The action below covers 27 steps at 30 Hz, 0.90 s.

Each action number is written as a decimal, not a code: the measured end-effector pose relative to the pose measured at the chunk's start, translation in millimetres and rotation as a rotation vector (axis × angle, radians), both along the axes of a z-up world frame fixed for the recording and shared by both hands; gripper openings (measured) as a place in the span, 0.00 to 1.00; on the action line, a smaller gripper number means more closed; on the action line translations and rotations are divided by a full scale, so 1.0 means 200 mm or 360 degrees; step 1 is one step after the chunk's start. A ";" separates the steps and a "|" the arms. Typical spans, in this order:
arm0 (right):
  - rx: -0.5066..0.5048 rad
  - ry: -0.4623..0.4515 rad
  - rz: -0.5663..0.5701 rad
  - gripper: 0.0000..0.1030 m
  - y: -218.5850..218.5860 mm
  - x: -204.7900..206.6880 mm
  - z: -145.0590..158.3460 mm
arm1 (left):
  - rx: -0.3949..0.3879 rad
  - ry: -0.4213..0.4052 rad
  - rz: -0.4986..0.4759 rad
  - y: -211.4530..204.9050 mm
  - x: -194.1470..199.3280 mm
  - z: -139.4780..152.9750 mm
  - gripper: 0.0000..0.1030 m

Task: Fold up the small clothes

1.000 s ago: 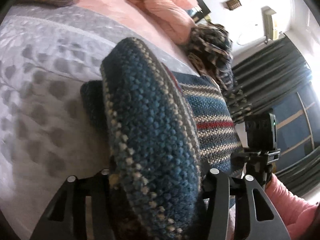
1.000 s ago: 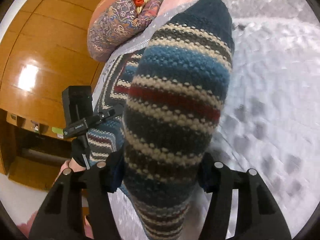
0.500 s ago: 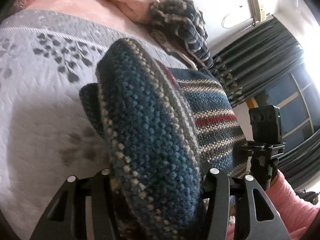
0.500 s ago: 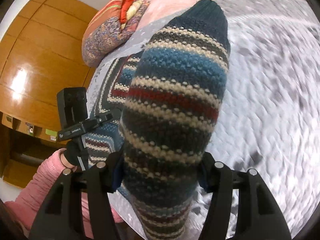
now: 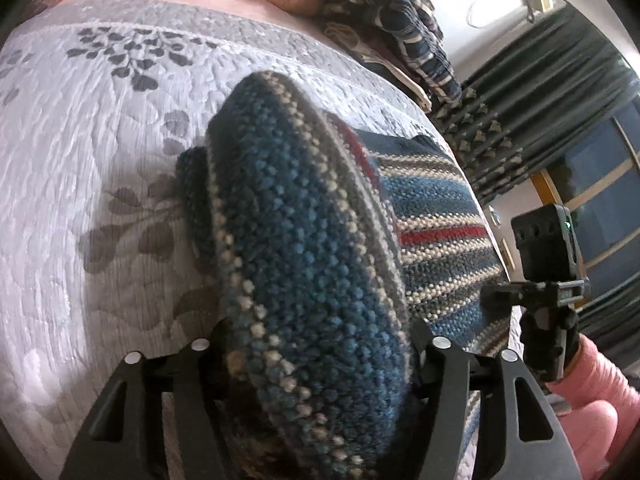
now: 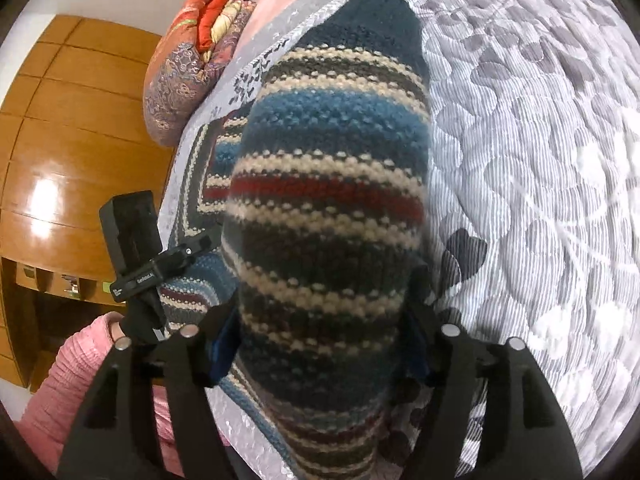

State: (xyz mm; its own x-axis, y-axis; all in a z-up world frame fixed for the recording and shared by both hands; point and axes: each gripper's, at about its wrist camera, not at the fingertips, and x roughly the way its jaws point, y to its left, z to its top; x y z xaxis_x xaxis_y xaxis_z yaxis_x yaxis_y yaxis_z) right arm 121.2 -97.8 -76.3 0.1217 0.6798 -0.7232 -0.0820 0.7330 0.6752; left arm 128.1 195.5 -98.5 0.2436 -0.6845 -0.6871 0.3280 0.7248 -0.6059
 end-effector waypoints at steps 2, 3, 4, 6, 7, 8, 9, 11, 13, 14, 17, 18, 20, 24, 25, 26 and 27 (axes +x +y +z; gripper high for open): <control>-0.0045 -0.0008 0.0000 0.70 -0.01 -0.02 0.03 | 0.0020 0.0017 0.0017 0.04 -0.03 0.01 0.64; -0.0062 -0.0008 -0.0004 0.72 -0.01 -0.03 0.04 | 0.0040 0.0020 0.0020 0.05 -0.04 0.02 0.64; -0.0074 -0.0001 -0.0011 0.72 -0.02 -0.05 0.06 | 0.0072 0.0022 0.0028 0.05 -0.05 0.04 0.64; -0.0088 0.0013 -0.0022 0.73 -0.05 -0.10 0.08 | 0.0105 0.0019 0.0048 0.06 -0.08 0.09 0.65; -0.0097 0.0031 -0.0026 0.73 -0.07 -0.13 0.08 | 0.0136 0.0011 0.0060 0.07 -0.11 0.12 0.65; -0.0107 0.0047 -0.0025 0.73 -0.08 -0.16 0.09 | 0.0161 -0.0003 0.0071 0.09 -0.14 0.15 0.65; -0.0116 0.0054 -0.0018 0.73 -0.10 -0.20 0.09 | 0.0196 -0.0030 0.0093 0.10 -0.18 0.18 0.65; -0.0143 0.0071 0.0015 0.73 -0.11 -0.28 0.10 | 0.0223 -0.0077 0.0116 0.12 -0.26 0.26 0.65; -0.0151 0.0106 0.0040 0.73 -0.11 -0.36 0.08 | 0.0259 -0.0135 0.0122 0.12 -0.35 0.33 0.65; -0.0160 0.0119 0.0053 0.73 -0.11 -0.39 0.07 | 0.0259 -0.0149 0.0120 0.12 -0.37 0.36 0.65; -0.0196 0.0160 0.0076 0.54 -0.11 -0.47 0.02 | 0.0271 -0.0179 0.0089 0.08 -0.47 0.42 0.66; -0.0191 0.0185 0.0068 0.47 -0.12 -0.49 0.00 | 0.0296 -0.0195 0.0077 0.06 -0.49 0.43 0.66; -0.0215 0.0186 0.0071 0.44 -0.13 -0.51 0.00 | 0.0368 -0.0214 0.0045 0.03 -0.54 0.40 0.66; -0.0215 0.0198 0.0060 0.38 -0.17 -0.54 0.00 | 0.0505 -0.0139 0.0046 0.01 -0.56 0.27 0.65; -0.0228 0.0193 0.0065 0.37 -0.17 -0.55 0.00 | 0.0526 -0.0111 0.0042 0.02 -0.56 0.24 0.65; -0.0243 0.0189 0.0074 0.37 -0.17 -0.55 0.00 | 0.0541 -0.0101 0.0044 0.02 -0.56 0.22 0.65; -0.0261 0.0186 0.0083 0.36 -0.16 -0.56 -0.01 | 0.0551 -0.0088 0.0048 0.02 -0.56 0.20 0.65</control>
State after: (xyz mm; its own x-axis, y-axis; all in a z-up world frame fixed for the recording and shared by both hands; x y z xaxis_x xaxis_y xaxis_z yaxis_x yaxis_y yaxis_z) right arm 9.4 -130.6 -77.7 -0.0018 0.5549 -0.8319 -0.0505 0.8308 0.5543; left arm 15.6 200.2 -58.8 0.3032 -0.4052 -0.8625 0.3289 0.8940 -0.3044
